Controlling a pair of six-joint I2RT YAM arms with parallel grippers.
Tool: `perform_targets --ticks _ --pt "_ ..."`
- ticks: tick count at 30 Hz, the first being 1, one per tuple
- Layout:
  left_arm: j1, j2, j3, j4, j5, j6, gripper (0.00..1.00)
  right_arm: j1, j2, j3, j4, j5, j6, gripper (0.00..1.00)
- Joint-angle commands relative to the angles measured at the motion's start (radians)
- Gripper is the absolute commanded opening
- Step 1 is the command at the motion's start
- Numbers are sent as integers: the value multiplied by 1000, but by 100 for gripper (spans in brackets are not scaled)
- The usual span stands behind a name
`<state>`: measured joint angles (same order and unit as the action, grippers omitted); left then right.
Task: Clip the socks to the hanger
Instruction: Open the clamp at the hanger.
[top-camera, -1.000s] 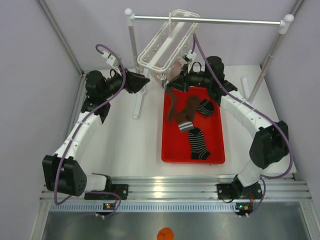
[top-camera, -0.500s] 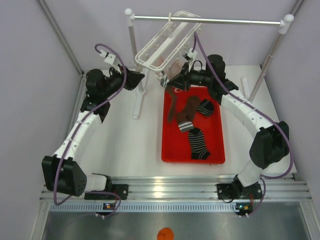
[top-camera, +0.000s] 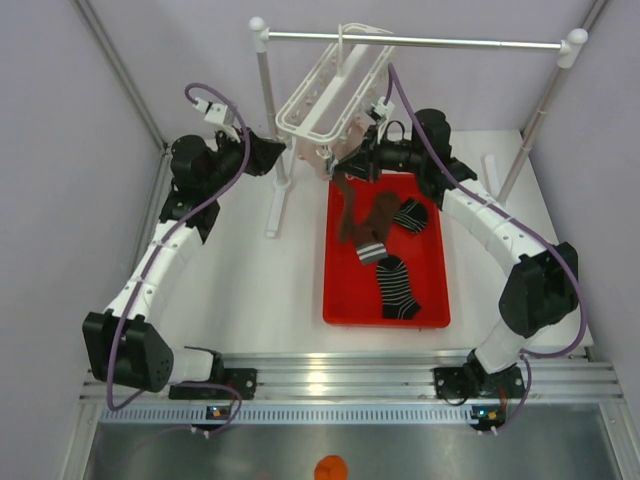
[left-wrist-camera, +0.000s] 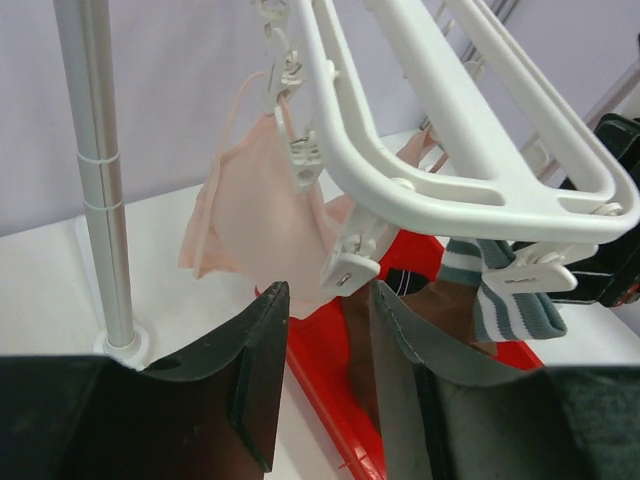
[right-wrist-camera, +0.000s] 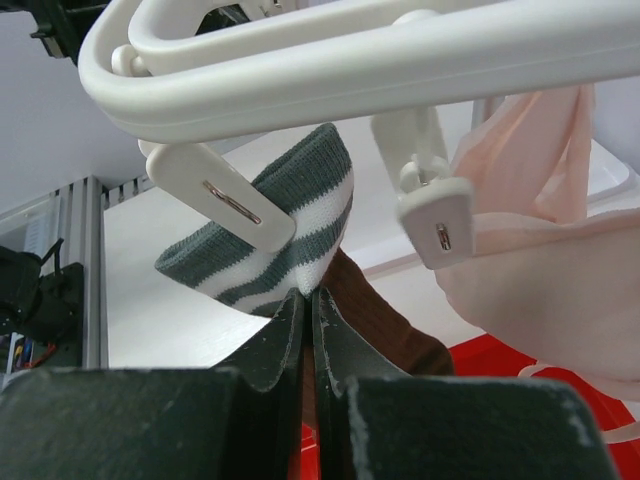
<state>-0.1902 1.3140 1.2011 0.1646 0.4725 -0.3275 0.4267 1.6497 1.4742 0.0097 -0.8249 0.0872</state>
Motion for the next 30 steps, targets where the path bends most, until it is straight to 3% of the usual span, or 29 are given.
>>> perform_targets --ticks 1,19,30 --pt "-3 21 40 33 -18 -15 43 -17 -24 38 29 -31 -6 0" --pt "-3 63 57 193 103 -113 45 -26 -28 23 29 -56 -7 0" --pt "-3 77 74 174 126 -113 12 -60 -22 20 21 -63 -4 0"
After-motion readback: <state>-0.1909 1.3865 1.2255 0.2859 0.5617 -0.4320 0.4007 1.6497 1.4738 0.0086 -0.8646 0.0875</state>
